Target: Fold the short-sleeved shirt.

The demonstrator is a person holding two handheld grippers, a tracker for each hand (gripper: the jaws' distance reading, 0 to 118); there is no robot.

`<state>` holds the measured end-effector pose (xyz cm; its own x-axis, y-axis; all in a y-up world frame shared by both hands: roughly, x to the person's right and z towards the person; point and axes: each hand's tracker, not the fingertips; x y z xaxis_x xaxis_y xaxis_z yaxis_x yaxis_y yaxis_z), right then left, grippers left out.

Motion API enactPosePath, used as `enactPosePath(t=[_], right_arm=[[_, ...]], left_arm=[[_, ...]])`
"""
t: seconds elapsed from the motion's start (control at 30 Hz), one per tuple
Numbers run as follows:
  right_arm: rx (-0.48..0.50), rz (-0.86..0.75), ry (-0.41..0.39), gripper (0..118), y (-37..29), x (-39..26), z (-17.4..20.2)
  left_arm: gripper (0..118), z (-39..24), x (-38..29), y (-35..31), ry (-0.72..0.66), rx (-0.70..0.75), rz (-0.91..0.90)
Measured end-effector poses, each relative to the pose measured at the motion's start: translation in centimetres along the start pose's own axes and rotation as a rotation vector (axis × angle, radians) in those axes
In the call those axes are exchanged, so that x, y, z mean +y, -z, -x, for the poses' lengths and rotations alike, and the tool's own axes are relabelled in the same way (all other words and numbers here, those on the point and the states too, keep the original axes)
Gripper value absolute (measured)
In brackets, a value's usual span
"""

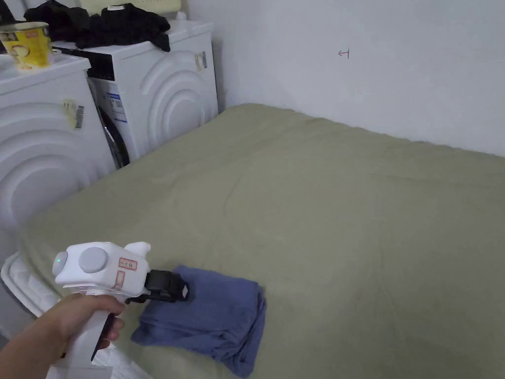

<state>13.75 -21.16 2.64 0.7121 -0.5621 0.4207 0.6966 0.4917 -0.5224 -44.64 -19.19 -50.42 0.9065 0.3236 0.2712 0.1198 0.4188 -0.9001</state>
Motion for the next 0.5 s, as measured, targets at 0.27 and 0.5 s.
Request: enactPosePath(t=[0.27, 0.5], right_arm=[[-0.019, -0.108, -0.085, 6, -3.9, 1.9, 1.7], [-0.128, -0.476, -0.314, 6, -14.6, 5.0, 5.5]], left_arm=[[2, -0.4, -4.3, -12.8, 0.054, 0.132, -0.297], [1, -14.1, -12.2, -21.1, 0.233, 0.006, -0.7]])
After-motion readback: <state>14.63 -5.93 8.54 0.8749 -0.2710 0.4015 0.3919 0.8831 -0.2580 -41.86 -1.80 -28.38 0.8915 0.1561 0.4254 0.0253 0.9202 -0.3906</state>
